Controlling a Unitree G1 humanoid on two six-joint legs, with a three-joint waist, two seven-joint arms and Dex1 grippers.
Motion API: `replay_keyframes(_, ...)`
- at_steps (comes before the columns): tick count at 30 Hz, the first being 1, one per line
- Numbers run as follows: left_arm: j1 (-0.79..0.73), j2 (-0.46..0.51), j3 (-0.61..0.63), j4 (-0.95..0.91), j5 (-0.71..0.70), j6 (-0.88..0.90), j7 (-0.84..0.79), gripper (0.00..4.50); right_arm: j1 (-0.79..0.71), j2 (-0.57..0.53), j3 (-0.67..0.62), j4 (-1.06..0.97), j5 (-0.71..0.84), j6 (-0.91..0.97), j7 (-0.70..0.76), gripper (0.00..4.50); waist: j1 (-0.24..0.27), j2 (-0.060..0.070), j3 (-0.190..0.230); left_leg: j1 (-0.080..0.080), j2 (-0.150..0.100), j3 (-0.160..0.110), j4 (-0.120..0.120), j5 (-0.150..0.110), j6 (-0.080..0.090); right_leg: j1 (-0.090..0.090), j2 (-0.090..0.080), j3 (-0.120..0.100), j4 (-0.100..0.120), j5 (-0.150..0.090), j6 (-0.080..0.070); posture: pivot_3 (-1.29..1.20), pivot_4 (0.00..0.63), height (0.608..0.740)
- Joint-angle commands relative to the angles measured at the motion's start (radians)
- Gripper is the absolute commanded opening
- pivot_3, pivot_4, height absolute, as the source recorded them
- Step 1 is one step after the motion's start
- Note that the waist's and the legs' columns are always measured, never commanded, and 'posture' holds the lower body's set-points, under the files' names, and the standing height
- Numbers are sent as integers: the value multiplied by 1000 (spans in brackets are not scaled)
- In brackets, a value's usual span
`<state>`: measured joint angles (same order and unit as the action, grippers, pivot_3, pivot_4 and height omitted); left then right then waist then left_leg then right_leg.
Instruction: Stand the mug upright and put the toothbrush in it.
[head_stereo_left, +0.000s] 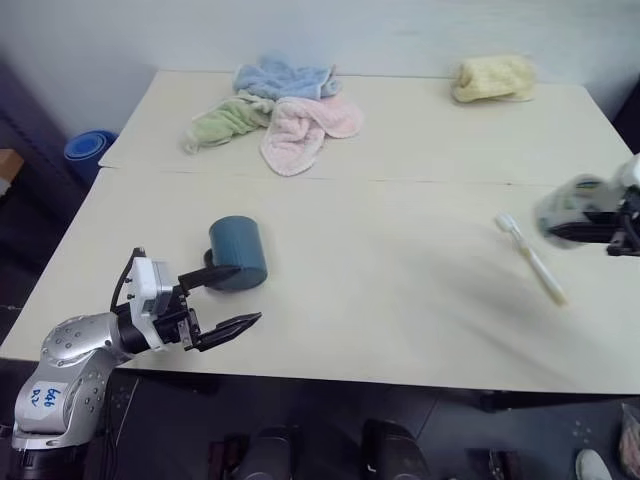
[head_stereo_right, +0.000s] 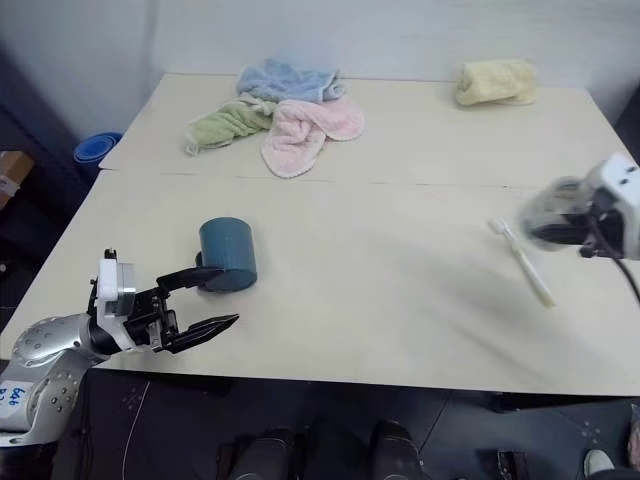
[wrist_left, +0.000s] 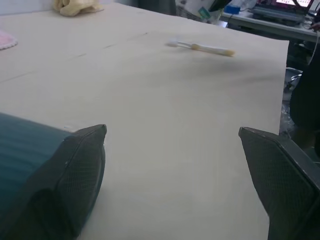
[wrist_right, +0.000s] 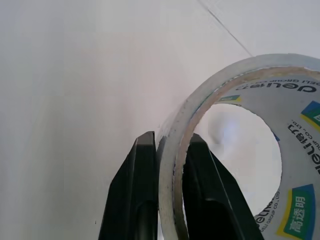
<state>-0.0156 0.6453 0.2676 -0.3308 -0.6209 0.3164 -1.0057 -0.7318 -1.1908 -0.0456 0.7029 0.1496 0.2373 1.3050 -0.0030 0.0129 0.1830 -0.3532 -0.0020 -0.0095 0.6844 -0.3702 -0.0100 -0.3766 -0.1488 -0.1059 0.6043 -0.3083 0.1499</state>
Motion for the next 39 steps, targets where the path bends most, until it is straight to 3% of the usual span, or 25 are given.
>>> replay_keyframes(1,-18,1,1,9,1,-20,4,4500,-103,34,49,299,-133,-166,-155,281,-15,0,0,0,0,1,0,0,0,0,0,0,0,0,0,0,150,740)
replay_keyframes(7,-10,7,15,7,3,-31,19,4500,-183,94,29,534,-166,-232,-241,281,-29,7,4,1,1,4,-1,0,0,-1,0,1,1,0,0,0,150,740)
replay_keyframes(14,52,22,69,-10,-2,-29,45,4500,-197,44,15,551,-179,-318,-229,2703,-22,8,4,0,1,4,0,0,0,-1,-1,1,1,0,0,0,150,740)
replay_keyframes(19,121,39,150,1,-4,-34,52,4500,-183,-7,-40,496,-115,-433,-31,4465,-24,8,4,0,1,3,0,0,0,-1,0,1,0,0,0,0,150,740)
replay_keyframes(23,195,42,282,49,-15,-36,77,4500,-118,47,-153,332,54,-452,182,4490,-28,8,4,1,2,4,-1,0,0,-1,0,1,0,0,0,0,150,740)
replay_keyframes(25,223,39,342,84,-26,-7,106,4500,-2,128,-206,130,176,-415,228,4490,-26,7,4,2,3,4,0,0,0,0,1,2,0,0,0,0,150,740)
replay_keyframes(27,251,45,385,117,-34,59,153,4500,144,234,-228,-141,288,-385,222,4490,-25,3,3,3,4,3,-1,0,-1,1,2,1,1,0,0,0,150,740)
replay_keyframes(30,318,78,421,152,22,164,239,4500,300,433,-208,-470,386,-370,96,4490,-21,3,3,2,4,0,0,-1,-1,1,1,0,3,0,0,0,150,740)
replay_keyframes(34,324,93,493,125,-31,343,368,4500,377,567,-179,-594,371,-462,44,4490,5,5,5,1,1,-2,1,-1,-1,-1,-1,1,4,0,0,0,150,740)
replay_keyframes(39,277,123,532,17,-189,588,436,4500,421,595,-152,-636,379,-466,53,4490,26,1,3,0,0,-7,3,-1,-1,2,-1,1,3,0,1,0,150,740)
